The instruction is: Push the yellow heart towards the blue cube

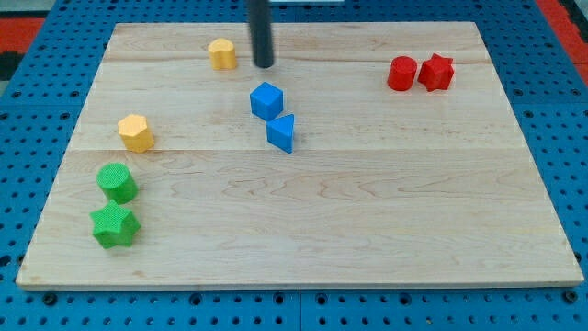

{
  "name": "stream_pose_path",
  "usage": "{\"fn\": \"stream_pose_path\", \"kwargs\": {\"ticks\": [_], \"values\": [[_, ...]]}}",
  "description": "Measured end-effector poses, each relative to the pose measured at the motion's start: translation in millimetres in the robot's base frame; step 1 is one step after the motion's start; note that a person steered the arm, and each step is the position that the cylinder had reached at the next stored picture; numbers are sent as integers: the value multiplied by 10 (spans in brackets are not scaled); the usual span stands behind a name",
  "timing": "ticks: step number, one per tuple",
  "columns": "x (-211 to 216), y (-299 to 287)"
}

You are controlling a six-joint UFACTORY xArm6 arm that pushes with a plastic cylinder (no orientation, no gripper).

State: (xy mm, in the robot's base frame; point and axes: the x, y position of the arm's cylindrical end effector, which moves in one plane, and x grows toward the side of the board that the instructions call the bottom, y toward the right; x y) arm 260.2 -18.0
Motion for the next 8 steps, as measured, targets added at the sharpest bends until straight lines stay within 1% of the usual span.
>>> {"fn": "stream_pose_path", "kwargs": {"ticks": [1, 2, 4, 5, 6, 7, 8], "values": [[-508, 203], [-665, -207], [-334, -1255], [-131, -1279], [-63, -1067], [-558, -1109], [-351, -549]]}}
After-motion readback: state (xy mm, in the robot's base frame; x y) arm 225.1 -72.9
